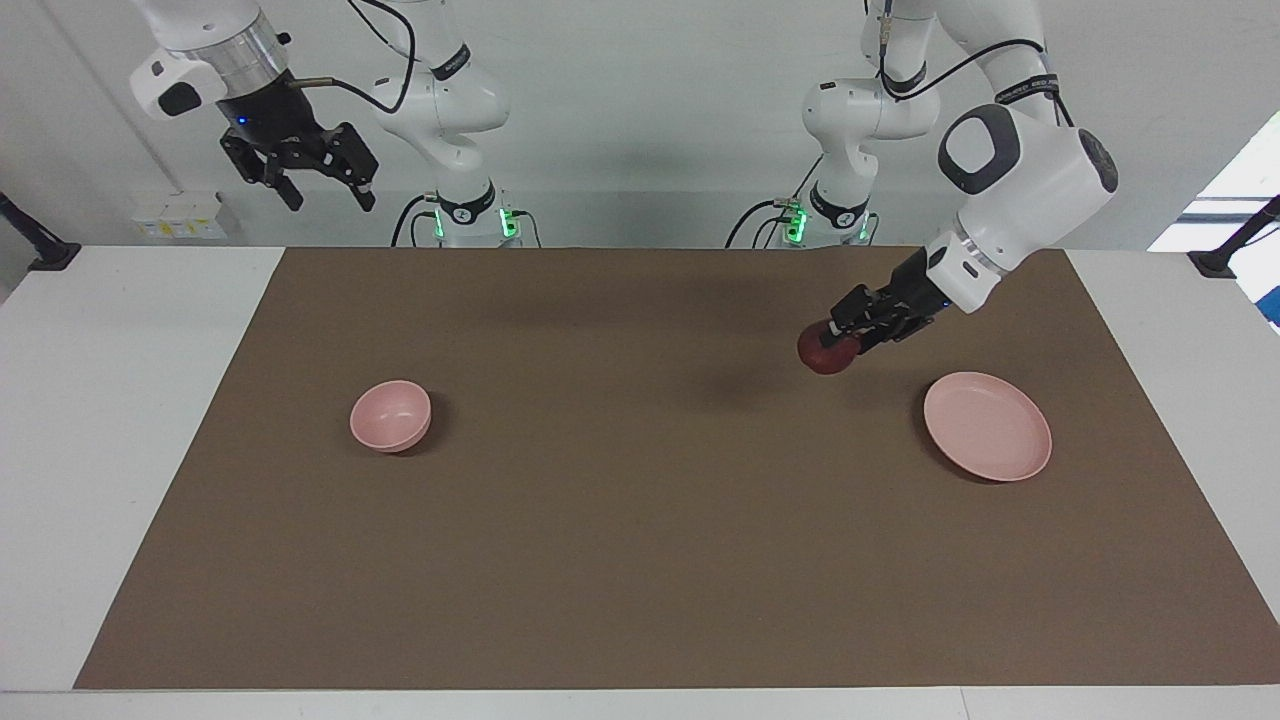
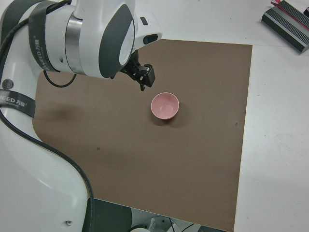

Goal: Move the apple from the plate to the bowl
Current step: 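Lift the apple with the left gripper while the right gripper approaches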

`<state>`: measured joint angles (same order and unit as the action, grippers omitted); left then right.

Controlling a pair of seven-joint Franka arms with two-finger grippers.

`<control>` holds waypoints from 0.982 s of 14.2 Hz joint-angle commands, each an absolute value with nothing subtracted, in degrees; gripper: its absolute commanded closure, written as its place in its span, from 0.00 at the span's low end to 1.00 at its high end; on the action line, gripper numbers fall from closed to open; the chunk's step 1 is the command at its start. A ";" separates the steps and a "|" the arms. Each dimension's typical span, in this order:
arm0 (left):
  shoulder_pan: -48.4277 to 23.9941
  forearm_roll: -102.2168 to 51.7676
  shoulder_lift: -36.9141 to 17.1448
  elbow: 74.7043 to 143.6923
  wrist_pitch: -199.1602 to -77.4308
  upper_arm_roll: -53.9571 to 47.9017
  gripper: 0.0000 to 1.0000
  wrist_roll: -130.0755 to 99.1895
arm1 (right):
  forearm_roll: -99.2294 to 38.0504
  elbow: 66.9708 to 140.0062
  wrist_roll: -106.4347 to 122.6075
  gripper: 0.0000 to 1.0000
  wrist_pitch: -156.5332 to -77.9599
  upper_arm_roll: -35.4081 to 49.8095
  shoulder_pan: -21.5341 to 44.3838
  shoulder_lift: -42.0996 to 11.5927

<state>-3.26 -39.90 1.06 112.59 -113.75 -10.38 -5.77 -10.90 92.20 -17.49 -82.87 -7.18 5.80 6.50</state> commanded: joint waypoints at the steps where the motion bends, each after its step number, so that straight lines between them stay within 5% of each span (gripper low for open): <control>1: -3.34 -46.73 2.55 112.41 -112.59 -13.61 1.00 -8.25 | -14.14 97.46 -27.22 0.00 -88.57 -6.68 8.34 7.30; 7: -3.43 -56.85 4.30 113.29 -117.40 -21.08 1.00 -11.34 | -26.78 99.14 -45.66 0.00 -95.44 -6.59 10.81 2.73; 14: -5.45 -64.68 5.18 114.96 -143.32 -29.87 1.00 -13.80 | -40.94 99.14 -66.96 0.00 -101.69 -6.59 15.11 -0.79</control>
